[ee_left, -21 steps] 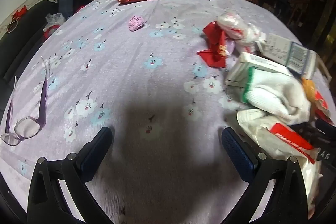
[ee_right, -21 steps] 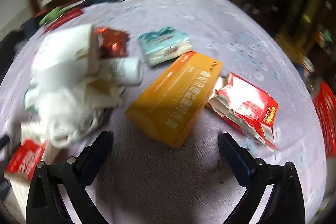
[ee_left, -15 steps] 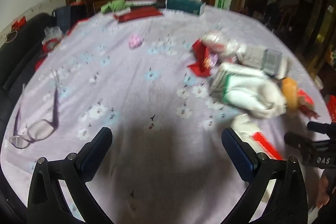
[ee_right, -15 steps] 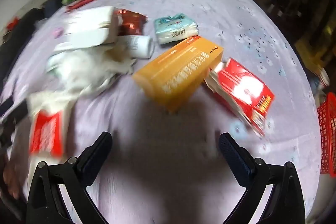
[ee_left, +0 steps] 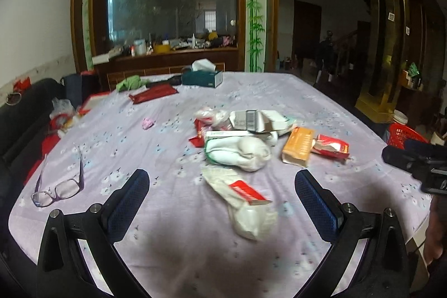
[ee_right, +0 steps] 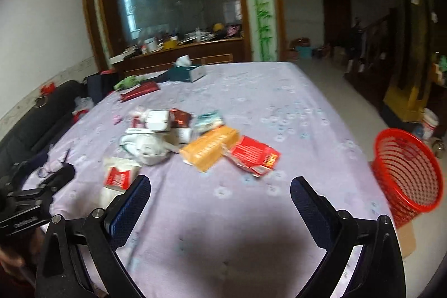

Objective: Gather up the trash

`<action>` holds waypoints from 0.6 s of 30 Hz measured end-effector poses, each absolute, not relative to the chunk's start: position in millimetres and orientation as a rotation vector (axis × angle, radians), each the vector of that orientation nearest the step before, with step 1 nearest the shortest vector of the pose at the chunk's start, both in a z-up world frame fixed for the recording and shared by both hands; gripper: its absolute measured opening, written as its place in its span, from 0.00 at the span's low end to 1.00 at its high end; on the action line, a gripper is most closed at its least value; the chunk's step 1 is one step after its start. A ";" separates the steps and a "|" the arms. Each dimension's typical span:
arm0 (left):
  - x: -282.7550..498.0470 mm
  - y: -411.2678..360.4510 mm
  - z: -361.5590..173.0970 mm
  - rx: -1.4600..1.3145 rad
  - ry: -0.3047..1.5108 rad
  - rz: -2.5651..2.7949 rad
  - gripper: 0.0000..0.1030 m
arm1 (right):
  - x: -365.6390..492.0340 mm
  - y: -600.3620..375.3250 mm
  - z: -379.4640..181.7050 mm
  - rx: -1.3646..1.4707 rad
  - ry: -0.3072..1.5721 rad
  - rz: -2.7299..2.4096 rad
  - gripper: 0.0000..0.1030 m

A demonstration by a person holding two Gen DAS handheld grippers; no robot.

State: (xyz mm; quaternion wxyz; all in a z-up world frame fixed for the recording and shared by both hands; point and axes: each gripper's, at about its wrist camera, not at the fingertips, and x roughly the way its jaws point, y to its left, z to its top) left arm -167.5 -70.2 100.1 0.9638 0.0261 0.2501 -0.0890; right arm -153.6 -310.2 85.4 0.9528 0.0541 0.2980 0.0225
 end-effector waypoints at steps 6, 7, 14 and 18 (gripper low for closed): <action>-184.6 -79.0 91.3 0.031 0.509 -0.147 1.00 | -176.9 -319.3 76.7 0.118 0.588 0.023 0.89; -187.2 -79.7 89.4 0.029 0.516 -0.143 1.00 | -179.9 -321.5 76.2 0.124 0.587 0.018 0.86; -199.1 -83.5 87.4 0.040 0.520 -0.142 1.00 | -192.4 -322.6 74.1 0.113 0.583 -0.019 0.84; -200.5 -86.0 88.0 0.052 0.520 -0.144 1.00 | -193.5 -323.1 74.0 0.101 0.586 -0.039 0.84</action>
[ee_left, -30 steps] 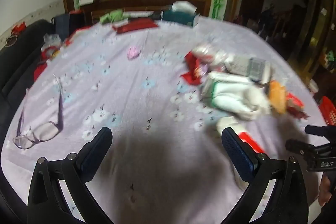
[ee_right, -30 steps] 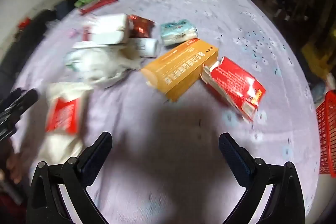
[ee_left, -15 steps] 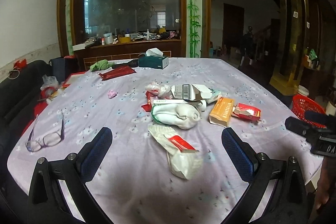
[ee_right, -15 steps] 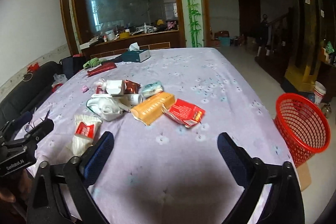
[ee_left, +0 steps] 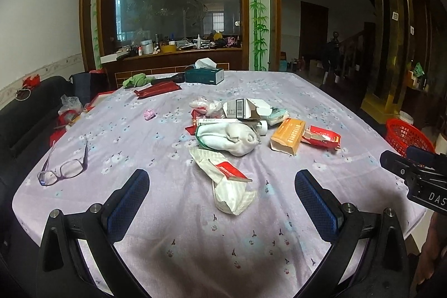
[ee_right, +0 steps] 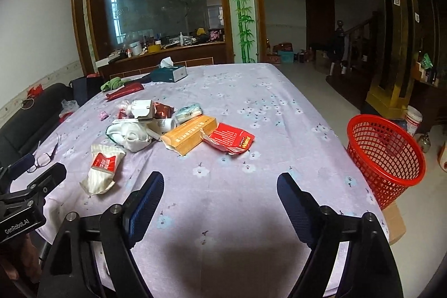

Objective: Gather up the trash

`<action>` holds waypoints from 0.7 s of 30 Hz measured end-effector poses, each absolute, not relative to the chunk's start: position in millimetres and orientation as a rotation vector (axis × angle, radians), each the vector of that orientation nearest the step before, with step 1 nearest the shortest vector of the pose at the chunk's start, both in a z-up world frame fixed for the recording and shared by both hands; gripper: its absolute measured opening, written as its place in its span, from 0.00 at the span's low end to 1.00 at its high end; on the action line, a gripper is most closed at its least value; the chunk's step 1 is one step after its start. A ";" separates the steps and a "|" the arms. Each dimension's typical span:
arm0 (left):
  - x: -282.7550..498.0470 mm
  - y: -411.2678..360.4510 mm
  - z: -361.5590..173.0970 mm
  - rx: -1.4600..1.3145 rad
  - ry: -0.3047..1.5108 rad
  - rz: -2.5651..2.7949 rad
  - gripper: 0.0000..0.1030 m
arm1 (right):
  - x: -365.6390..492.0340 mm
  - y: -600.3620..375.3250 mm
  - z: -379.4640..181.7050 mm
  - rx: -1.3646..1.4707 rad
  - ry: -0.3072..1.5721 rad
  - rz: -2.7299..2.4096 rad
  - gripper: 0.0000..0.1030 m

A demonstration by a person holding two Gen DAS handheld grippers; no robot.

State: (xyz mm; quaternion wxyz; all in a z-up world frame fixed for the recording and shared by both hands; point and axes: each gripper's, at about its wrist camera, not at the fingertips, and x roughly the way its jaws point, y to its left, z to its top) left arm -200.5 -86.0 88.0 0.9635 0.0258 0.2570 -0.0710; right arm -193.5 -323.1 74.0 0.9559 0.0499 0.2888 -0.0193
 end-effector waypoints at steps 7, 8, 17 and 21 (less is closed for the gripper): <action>-197.1 -93.9 84.6 0.065 0.537 -0.155 1.00 | -192.4 -328.5 72.5 0.110 0.593 -0.062 0.84; -196.8 -94.7 83.5 0.067 0.542 -0.158 1.00 | -192.8 -329.4 72.1 0.111 0.593 -0.062 0.84; -194.0 -95.4 81.4 0.063 0.558 -0.162 1.00 | -192.5 -329.9 70.2 0.108 0.602 -0.066 0.84; -192.1 -95.2 80.5 0.063 0.563 -0.164 1.00 | -191.8 -328.9 69.6 0.105 0.607 -0.064 0.84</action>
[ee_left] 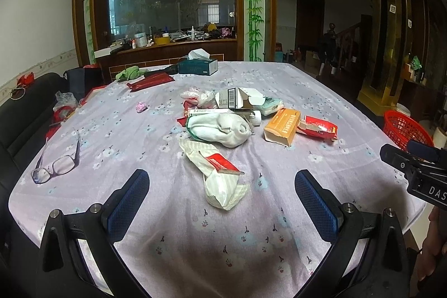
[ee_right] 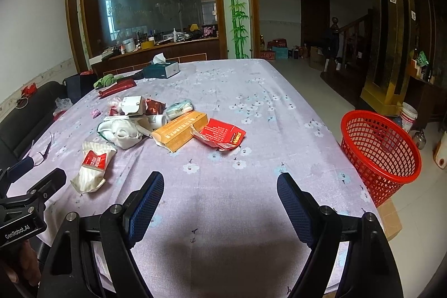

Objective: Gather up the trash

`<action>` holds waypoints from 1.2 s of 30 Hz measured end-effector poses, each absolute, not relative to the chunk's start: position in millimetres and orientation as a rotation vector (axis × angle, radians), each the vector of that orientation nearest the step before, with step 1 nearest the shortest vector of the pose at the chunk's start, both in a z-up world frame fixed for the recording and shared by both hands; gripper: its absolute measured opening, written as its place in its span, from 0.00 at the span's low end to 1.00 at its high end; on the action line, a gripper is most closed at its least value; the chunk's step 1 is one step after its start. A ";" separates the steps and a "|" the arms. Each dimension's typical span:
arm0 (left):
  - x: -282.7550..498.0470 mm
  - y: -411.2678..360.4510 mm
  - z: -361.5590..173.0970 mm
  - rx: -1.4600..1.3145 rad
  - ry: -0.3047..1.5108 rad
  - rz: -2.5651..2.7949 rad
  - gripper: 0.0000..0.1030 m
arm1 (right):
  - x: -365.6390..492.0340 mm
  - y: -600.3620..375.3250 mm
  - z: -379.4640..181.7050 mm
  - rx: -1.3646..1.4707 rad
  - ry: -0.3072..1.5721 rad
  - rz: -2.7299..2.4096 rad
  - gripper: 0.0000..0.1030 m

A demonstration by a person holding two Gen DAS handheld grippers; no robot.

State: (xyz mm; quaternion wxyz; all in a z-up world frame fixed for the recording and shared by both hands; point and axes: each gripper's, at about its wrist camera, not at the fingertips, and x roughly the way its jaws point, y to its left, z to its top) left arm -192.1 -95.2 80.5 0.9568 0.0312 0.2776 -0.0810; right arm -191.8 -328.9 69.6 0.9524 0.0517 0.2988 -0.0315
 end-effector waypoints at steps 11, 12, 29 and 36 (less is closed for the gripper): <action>-191.7 -95.9 77.2 0.066 0.572 -0.170 1.00 | -189.9 -327.4 68.1 0.100 0.614 -0.064 0.84; -191.5 -96.1 76.5 0.067 0.574 -0.170 1.00 | -189.7 -327.3 67.8 0.099 0.615 -0.063 0.84; -157.7 -58.6 57.6 -0.099 0.743 -0.198 1.00 | -172.6 -333.8 64.1 0.082 0.655 0.022 0.82; -133.7 -59.6 44.3 -0.135 0.832 -0.246 0.91 | -141.9 -335.1 63.8 0.066 0.724 0.127 0.64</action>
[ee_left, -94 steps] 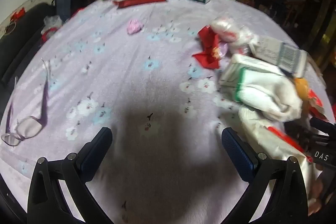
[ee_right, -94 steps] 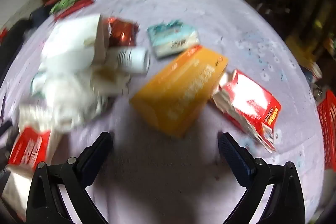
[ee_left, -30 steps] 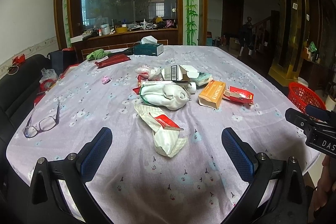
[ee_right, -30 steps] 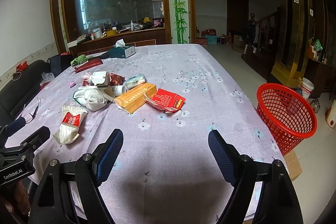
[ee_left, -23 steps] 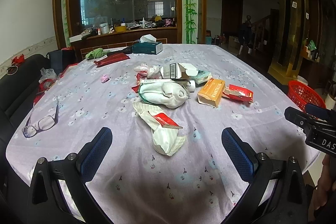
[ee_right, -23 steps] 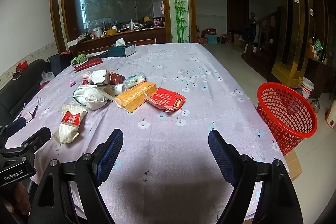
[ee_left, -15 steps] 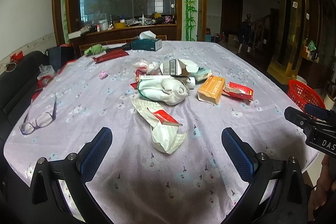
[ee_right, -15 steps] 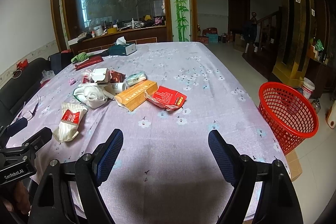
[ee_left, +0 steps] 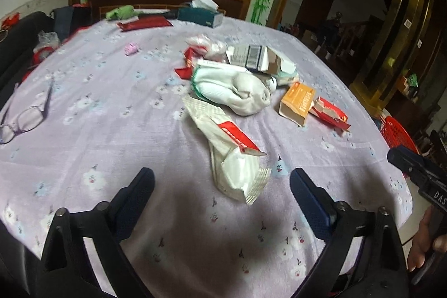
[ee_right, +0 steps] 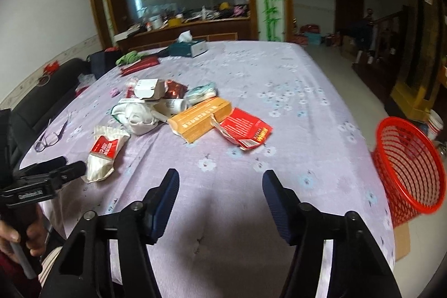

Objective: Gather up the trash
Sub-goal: 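Grasp the torn red-and-white packet with the right gripper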

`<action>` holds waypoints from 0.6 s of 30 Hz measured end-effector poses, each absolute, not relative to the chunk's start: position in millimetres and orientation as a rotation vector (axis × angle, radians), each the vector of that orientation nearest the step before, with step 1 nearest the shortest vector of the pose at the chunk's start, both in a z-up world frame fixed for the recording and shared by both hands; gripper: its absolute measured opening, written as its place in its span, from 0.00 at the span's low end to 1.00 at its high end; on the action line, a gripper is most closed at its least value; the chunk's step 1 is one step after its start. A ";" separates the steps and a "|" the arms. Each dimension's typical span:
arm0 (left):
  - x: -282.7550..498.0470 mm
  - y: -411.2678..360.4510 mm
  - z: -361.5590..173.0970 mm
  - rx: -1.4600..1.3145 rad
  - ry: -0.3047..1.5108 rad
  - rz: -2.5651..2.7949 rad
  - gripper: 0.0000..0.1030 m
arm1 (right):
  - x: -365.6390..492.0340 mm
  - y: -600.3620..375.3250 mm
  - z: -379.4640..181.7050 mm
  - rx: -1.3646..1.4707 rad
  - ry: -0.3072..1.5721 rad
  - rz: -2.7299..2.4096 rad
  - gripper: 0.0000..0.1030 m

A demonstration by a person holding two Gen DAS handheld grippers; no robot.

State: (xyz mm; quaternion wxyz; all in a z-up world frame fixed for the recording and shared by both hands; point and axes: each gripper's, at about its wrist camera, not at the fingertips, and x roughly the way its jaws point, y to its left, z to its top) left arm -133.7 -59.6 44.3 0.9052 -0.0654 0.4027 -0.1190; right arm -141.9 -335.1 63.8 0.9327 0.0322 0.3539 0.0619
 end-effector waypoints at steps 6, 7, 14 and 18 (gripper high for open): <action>-105.4 -67.3 39.6 -0.153 0.887 -0.279 0.75 | -107.0 -317.8 59.0 -0.122 0.747 0.138 0.57; -101.7 -68.3 39.0 -0.150 0.892 -0.277 0.73 | -100.3 -316.0 56.5 -0.141 0.758 0.148 0.56; -77.6 -71.3 22.8 -0.162 0.966 -0.291 0.49 | -55.6 -312.3 37.9 -0.155 0.851 0.176 0.45; -78.0 -70.7 22.2 -0.161 0.958 -0.297 0.47 | -38.5 -309.0 23.1 -0.183 0.901 0.154 0.27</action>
